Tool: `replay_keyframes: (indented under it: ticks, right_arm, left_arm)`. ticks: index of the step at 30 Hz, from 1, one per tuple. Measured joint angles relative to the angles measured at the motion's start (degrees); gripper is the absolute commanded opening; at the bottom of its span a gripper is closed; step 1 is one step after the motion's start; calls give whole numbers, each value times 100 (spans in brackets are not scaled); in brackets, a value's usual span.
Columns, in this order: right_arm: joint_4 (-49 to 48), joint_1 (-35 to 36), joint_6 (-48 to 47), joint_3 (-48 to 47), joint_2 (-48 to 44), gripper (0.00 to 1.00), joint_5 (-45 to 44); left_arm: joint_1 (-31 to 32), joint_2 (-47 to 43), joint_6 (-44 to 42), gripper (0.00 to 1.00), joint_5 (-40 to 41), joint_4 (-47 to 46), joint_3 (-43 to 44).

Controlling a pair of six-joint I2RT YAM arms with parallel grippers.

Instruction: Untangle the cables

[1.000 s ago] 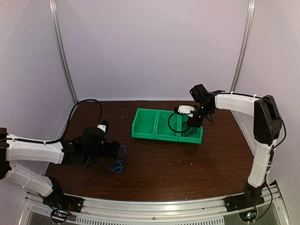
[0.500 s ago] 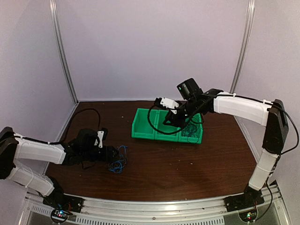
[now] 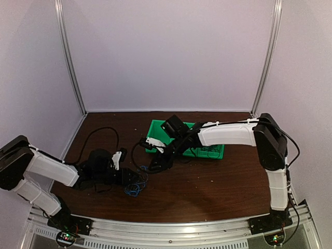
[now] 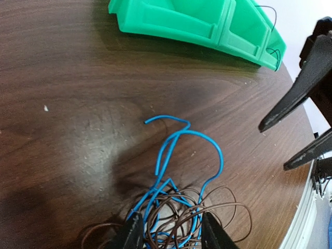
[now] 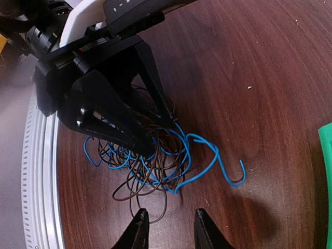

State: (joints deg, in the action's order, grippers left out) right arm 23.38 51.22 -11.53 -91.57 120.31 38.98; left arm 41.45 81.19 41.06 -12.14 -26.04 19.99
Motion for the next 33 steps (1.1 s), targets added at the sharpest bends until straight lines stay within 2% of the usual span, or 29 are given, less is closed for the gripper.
replay_keyframes:
  ticks: [10,16,24,29,31,33]
  right_arm:
    - [-35,4,396,-302,273,29,278]
    - [-4,22,485,-448,566,33,393]
    - [57,31,575,-483,678,28,334]
    - [57,31,616,-481,678,29,164]
    - [55,33,671,-481,678,27,26]
    - [57,33,713,-481,678,19,-70]
  left_arm:
    - [153,212,223,38,-74,-476,-28]
    - [170,214,291,38,-74,-564,-94]
    - [173,214,321,38,-74,-566,-98]
    - [173,214,326,38,-72,-568,-103]
    - [173,214,328,38,-72,-570,-105]
    - [173,216,328,38,-74,-586,-109]
